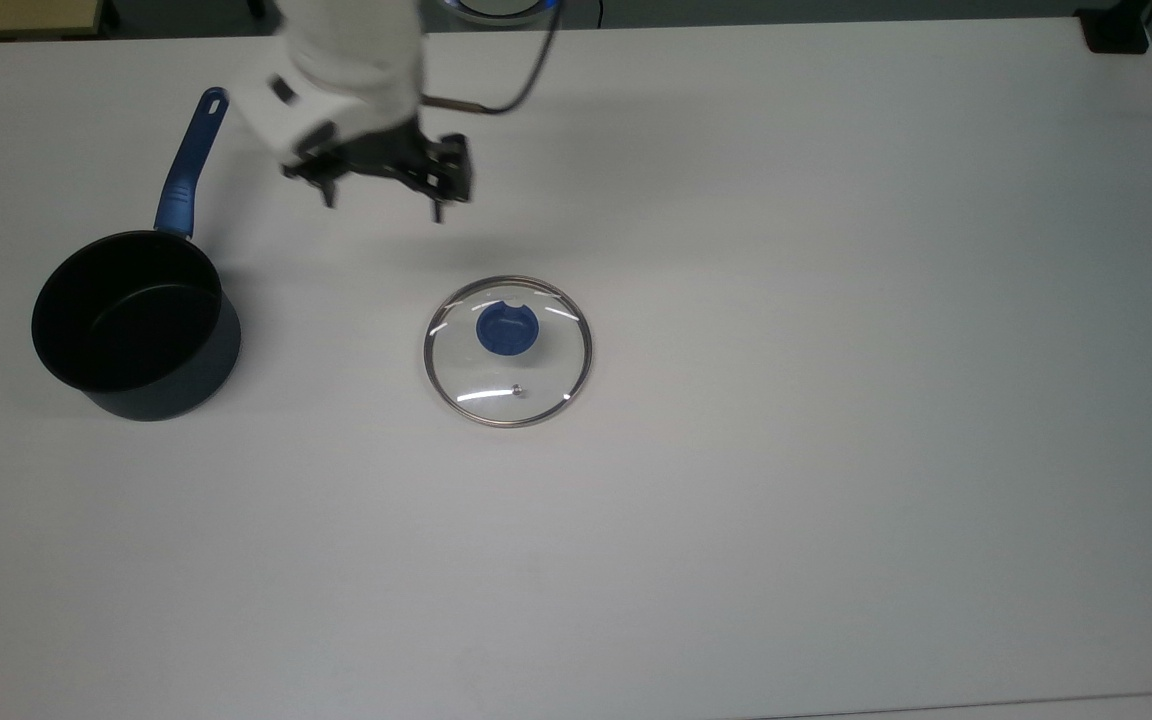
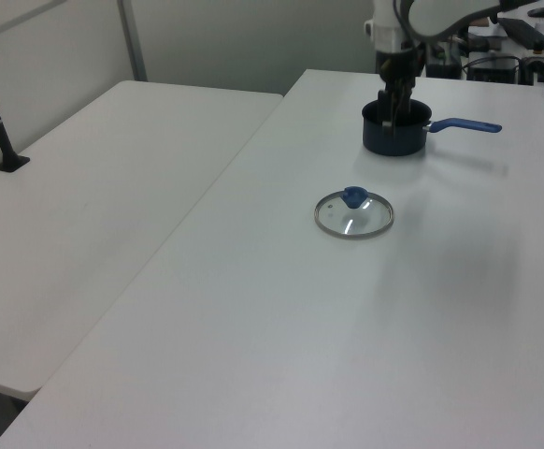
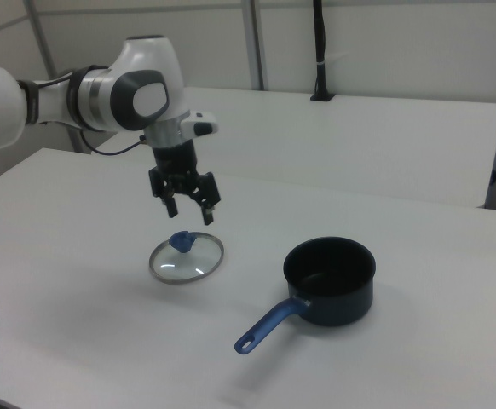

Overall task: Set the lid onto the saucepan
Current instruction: 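Move the open gripper from above the saucepan toward the glass lid, then lower the gripper onto the lid's blue knob and close on it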

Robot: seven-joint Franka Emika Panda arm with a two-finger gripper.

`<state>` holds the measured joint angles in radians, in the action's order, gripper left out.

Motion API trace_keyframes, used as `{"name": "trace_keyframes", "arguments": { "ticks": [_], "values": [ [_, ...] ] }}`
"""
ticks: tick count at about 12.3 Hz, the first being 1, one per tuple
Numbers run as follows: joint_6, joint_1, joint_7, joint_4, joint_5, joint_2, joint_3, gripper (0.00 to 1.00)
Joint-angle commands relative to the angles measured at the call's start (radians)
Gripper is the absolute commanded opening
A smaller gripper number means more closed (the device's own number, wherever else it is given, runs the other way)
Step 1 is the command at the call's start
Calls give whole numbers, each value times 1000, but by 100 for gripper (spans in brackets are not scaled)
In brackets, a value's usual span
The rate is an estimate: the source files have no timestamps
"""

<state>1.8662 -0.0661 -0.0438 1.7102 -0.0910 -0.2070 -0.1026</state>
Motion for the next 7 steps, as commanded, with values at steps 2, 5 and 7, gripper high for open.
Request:
{"name": "trace_keyframes", "arguments": {
  "ticks": [2,5,7],
  "values": [
    [105,-43,-109,0,77,-72,36,100],
    [203,-44,-175,0,76,-138,70,100],
    [241,-44,-197,0,62,-185,81,100]
  ]
}}
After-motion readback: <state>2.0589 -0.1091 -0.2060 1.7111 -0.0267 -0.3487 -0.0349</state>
